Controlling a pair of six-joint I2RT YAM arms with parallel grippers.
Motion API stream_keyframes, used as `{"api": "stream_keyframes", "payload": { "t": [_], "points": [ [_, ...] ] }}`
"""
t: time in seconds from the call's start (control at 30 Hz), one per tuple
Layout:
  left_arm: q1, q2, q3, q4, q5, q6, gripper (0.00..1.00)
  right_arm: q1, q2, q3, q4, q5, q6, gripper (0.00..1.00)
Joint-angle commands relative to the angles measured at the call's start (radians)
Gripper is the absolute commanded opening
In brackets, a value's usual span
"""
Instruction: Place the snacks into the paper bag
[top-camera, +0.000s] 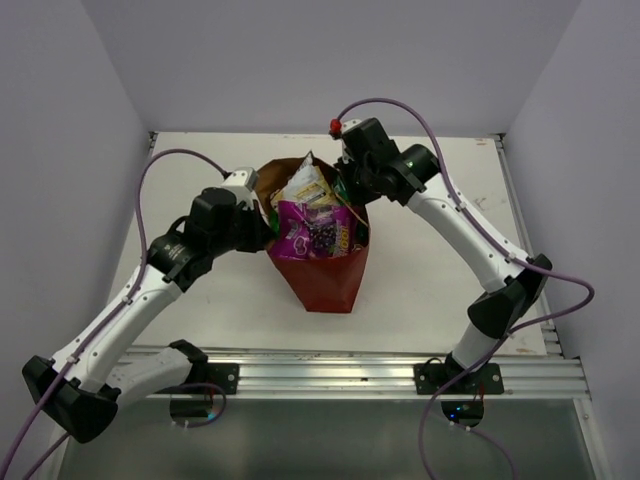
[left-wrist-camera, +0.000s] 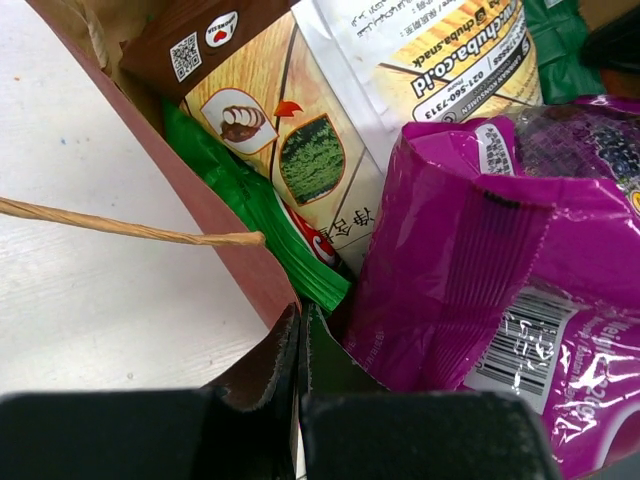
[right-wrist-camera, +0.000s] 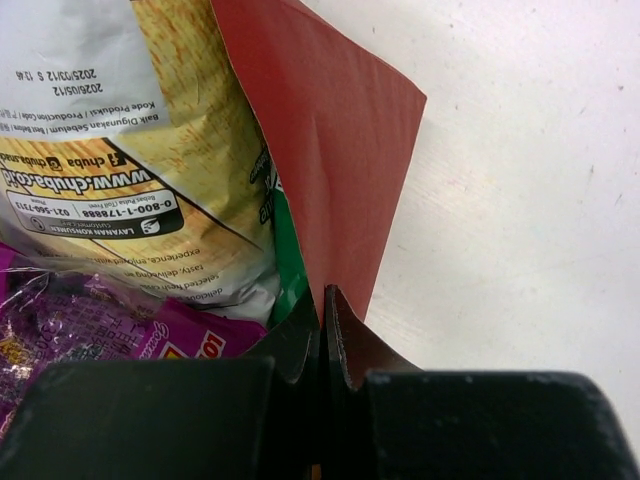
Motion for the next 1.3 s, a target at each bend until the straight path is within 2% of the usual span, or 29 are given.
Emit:
{"api": "stream_keyframes", "payload": {
  "t": [0.0,0.27,0.3,0.33,0.4,0.43,0.53,0.77,0.87,0.9,0.97,1.07,1.13,1.17,1.27],
  "points": [
    [-0.05,-0.001,0.066,0.188,-0.001,-0.038,0.0,-0.011,-0.097,-0.053,0.107,-0.037,0.038,0.0],
    [-0.131,0.039,0.068,0.203,-0.02,-0.037,0.0,-0.027,-0.122,-0.169,0.119,0.004,0.053,0.0],
    [-0.135,0.043,0.088,0.2,-0.024,-0.028,0.0,-0.027,-0.123,-0.172,0.116,0.007,0.051,0.07],
    [-0.138,0.049,0.098,0.198,-0.026,-0.019,0.14,-0.027,-0.13,-0.167,0.115,0.019,0.051,0.36],
    [-0.148,0.051,0.138,0.198,-0.061,0.006,0.31,-0.027,-0.14,-0.152,0.115,0.03,0.045,0.56],
    [-0.15,0.049,0.152,0.195,-0.088,0.015,0.47,-0.027,-0.145,-0.146,0.113,0.038,0.036,0.64],
    [-0.156,0.048,0.236,0.168,-0.154,0.053,0.66,-0.027,-0.171,-0.095,0.098,0.076,0.018,0.7],
    [-0.158,0.085,0.472,0.133,-0.28,0.125,0.71,-0.027,-0.209,0.066,0.017,0.272,-0.008,0.75],
    [-0.156,0.111,0.557,0.081,-0.409,0.159,0.73,-0.027,-0.229,0.109,-0.017,0.493,-0.022,0.77],
    [-0.155,0.121,0.58,0.065,-0.441,0.172,0.75,-0.027,-0.237,0.12,-0.034,0.632,-0.028,0.78],
    [-0.152,0.154,0.646,0.018,-0.509,0.207,0.77,-0.027,-0.246,0.132,-0.03,0.748,-0.096,0.78],
    [-0.101,0.183,0.697,-0.001,-0.478,0.227,0.78,-0.027,-0.284,0.096,0.032,0.914,-0.23,0.81],
    [-0.061,0.187,0.701,0.002,-0.408,0.225,0.78,-0.027,-0.333,0.057,0.111,0.97,-0.315,0.87],
    [-0.012,0.189,0.701,0.005,-0.386,0.215,0.79,-0.027,-0.346,0.039,0.134,0.981,-0.336,0.88],
    [0.037,0.201,0.709,0.004,-0.357,0.213,0.79,-0.027,-0.378,-0.004,0.156,0.997,-0.357,0.89]
  ]
}}
